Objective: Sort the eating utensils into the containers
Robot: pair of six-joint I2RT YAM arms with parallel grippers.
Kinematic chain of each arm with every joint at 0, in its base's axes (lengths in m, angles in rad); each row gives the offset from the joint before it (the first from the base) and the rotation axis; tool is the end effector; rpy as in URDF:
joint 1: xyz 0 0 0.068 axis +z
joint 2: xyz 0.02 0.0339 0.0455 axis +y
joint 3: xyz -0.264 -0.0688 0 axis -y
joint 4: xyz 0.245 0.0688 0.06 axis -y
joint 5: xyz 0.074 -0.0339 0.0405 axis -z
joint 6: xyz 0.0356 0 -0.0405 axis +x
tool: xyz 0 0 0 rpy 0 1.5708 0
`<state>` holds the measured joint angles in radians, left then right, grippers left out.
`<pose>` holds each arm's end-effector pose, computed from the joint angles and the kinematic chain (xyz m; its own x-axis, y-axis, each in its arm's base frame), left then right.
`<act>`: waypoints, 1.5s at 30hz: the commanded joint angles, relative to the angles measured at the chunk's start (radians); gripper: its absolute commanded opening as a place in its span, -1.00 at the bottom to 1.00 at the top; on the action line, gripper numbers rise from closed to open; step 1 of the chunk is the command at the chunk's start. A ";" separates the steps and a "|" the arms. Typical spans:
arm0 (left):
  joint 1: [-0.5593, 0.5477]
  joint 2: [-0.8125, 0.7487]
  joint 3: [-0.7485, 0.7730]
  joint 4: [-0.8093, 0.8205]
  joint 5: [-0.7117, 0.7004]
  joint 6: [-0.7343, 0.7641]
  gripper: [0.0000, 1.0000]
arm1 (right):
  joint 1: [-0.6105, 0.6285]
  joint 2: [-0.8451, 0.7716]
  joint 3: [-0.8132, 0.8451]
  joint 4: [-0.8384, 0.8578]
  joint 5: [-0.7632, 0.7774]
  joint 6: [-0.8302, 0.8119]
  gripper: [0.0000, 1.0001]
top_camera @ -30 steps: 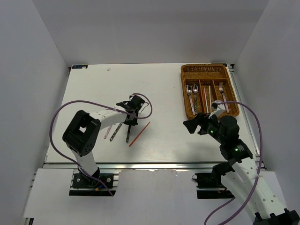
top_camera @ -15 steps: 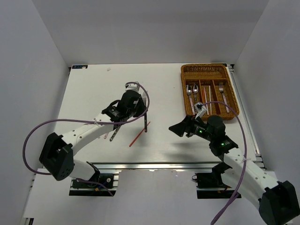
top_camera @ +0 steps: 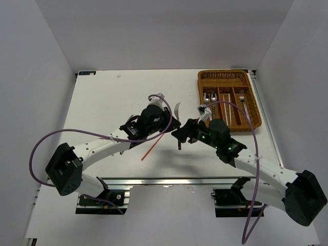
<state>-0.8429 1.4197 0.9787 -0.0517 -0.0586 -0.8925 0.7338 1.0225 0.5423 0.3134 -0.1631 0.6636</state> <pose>0.2171 -0.2405 0.2724 -0.7510 -0.3256 -0.5744 0.2011 0.7159 -0.6686 0.1707 0.1617 0.2607 -0.5774 0.2977 -0.7602 -0.5383 0.5613 0.6286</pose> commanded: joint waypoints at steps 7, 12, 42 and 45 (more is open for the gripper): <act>-0.007 -0.021 0.017 0.092 0.013 -0.031 -0.98 | 0.007 0.054 0.061 0.006 0.047 -0.062 -0.36; -0.007 -0.022 0.060 0.014 -0.030 0.006 0.20 | 0.006 0.050 0.073 -0.031 0.098 -0.131 -1.00; -0.007 -0.597 -0.218 -0.524 -0.366 0.345 0.96 | -0.605 0.591 0.593 -0.430 0.698 -1.024 -1.00; -0.007 -0.616 -0.230 -0.522 -0.376 0.346 0.96 | -0.629 0.631 0.613 -0.436 0.770 -1.085 -1.00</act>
<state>-0.8467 0.8326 0.7429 -0.6037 -0.4496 -0.5636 0.1173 1.6386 1.1000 -0.1329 0.5419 -0.3519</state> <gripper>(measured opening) 0.982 0.158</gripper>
